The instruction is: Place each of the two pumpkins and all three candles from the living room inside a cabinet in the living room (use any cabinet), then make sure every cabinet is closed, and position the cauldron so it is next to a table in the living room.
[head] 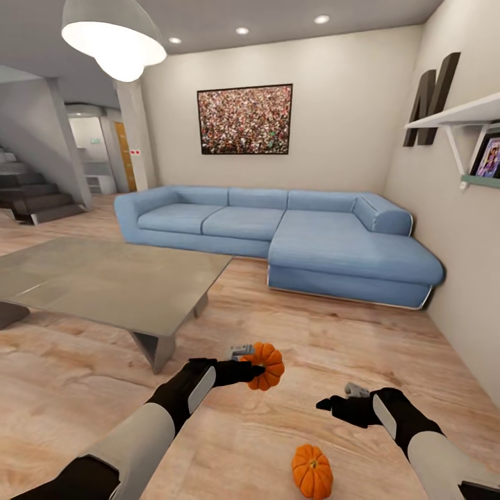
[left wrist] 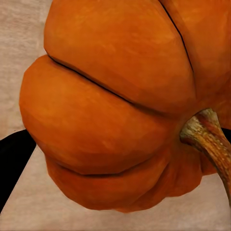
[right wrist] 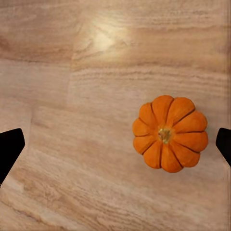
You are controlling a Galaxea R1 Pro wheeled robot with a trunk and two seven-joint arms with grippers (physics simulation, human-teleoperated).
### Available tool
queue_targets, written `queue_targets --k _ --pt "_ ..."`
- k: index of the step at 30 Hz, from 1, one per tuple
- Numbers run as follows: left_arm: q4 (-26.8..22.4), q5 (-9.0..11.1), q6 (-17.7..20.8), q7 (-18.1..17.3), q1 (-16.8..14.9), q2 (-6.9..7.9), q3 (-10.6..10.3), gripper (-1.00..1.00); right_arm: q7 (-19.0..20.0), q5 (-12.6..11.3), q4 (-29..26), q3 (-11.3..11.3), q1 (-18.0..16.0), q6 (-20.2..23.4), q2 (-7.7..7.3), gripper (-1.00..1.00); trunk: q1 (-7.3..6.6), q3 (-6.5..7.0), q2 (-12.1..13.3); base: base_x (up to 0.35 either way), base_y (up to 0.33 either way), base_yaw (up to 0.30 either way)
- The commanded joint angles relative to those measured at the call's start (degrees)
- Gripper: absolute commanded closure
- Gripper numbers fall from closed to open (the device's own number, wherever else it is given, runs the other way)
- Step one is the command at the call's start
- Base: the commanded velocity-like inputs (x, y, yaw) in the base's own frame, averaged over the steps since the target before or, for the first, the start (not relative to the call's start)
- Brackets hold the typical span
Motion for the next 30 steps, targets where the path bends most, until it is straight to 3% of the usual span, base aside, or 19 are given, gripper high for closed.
queue_targets --k 1,9,18,26,30 --pt "-0.1 0.5 0.3 0.1 0.0 0.01 -0.1 1.0 0.0 -0.5 0.1 -0.2 0.0 0.3 0.01 -1.0 0.02 -0.06 0.0 0.302 -0.158 0.0" --pt "-0.1 0.6 0.3 -1.4 0.0 0.01 -0.1 1.0 0.2 -0.4 0.4 -0.1 0.0 0.0 0.1 -1.0 0.02 0.08 0.0 0.063 -0.04 -0.136" --pt "-0.4 0.6 0.1 -7.3 0.0 0.01 -0.1 1.0 0.2 -0.4 0.4 -0.1 0.0 -0.4 0.1 -1.0 0.02 0.09 0.0 0.0 0.0 -0.26" --pt "-2.1 1.1 -0.3 -9.4 -0.4 -0.01 0.1 1.0 1.6 -0.9 -0.3 0.7 -1.0 -0.3 0.01 -1.0 0.02 0.08 0.0 0.0 0.0 -0.012" --pt "-2.2 1.1 -0.4 -9.3 -0.5 1.02 0.2 1.0 0.9 -0.7 -0.5 0.6 -0.9 -0.2 0.25 -1.0 0.02 0.08 0.0 0.0 0.0 0.0"
